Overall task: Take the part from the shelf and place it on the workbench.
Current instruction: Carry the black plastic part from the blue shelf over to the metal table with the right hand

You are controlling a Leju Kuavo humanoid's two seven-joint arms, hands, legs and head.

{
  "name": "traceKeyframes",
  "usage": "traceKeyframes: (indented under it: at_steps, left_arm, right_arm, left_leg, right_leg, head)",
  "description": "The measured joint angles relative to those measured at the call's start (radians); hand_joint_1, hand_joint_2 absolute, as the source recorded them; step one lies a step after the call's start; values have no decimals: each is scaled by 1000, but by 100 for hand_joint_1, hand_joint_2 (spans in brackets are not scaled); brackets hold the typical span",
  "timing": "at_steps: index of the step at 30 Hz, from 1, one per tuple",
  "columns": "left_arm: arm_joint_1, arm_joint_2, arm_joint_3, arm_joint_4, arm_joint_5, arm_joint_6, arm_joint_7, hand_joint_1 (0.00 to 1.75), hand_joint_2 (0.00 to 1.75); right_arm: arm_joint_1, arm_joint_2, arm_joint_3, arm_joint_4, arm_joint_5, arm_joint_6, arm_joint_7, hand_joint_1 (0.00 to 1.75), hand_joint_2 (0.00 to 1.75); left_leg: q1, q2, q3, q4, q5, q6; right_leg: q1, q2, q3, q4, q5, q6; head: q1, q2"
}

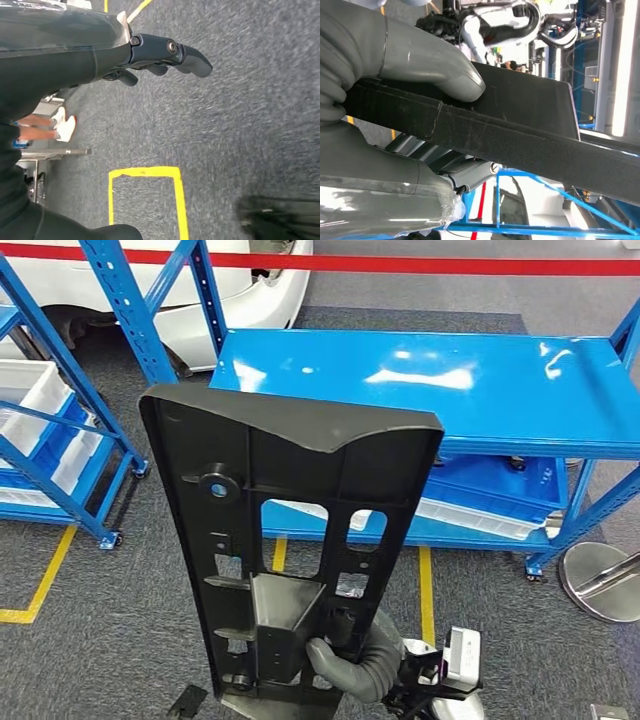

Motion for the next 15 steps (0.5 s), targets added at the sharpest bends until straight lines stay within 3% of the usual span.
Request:
traceKeyframes:
  at_steps: [1,2,3,5,7,9,10,11,12,14,15]
  left_arm:
    - [-1,0,0,0,0,1,0,0,175]
    - [-1,0,0,0,0,2,0,0,175]
    - [-1,0,0,0,0,3,0,0,175]
    - [-3,0,0,0,0,6,0,0,175]
    - [-5,0,0,0,0,8,0,0,175]
    - [-4,0,1,0,1,9,0,0,175]
    - [-3,-1,1,0,1,9,1,0,175]
    - [-3,-1,2,0,1,9,1,0,175]
    - [-2,-2,2,0,1,9,2,0,175]
    - [-3,-2,2,0,1,10,2,0,175]
    - [-3,-2,3,0,1,10,2,0,175]
  right_arm:
    - [1,0,0,0,0,0,-1,175,175]
    - [2,0,0,0,0,0,-1,175,175]
    - [4,0,0,0,0,0,-2,175,175]
    - [6,0,0,-2,0,0,-3,175,175]
    - [7,0,1,-4,-2,1,-5,175,175]
    - [8,0,1,-5,-4,4,-6,175,175]
    - [9,0,1,-5,-5,5,-7,175,175]
    - [10,0,2,-4,-6,7,-7,175,175]
    - [10,0,2,-4,-6,8,-7,175,175]
    - [10,-1,4,-4,-9,11,-7,175,175]
    - [10,-1,4,-4,-10,13,-7,175,175]
  left_leg:
    - [-1,0,6,36,3,1]
    - [-1,0,24,41,27,2]
    - [-2,0,57,12,59,5]
    - [-5,-2,154,-122,88,13]
    - [-10,-3,223,-240,71,20]
    - [-13,-3,227,-269,70,29]
    - [-12,-1,218,-269,81,35]
    - [-11,1,206,-268,93,43]
    - [-9,4,192,-268,106,50]
    - [-11,5,159,-263,130,58]
    - [-12,6,141,-259,142,59]
  right_leg:
    - [2,-1,-18,7,8,0]
    - [3,-2,-35,15,16,0]
    - [4,-2,-52,23,23,2]
    - [5,-2,-81,39,37,9]
    - [6,-2,-100,48,56,19]
    - [5,-3,-111,47,75,29]
    - [4,-2,-115,48,69,35]
    - [2,0,-120,61,43,41]
    - [1,1,-127,93,-3,47]
    - [-1,2,-144,209,-110,56]
    - [-2,2,-149,273,-138,59]
  head:
    - [0,0]
    - [0,0]
    - [0,0]
    - [-1,0]
    - [0,0]
    - [1,0]
    - [1,0]
    - [2,0]
    - [3,0]
    - [4,0]
    - [4,0]
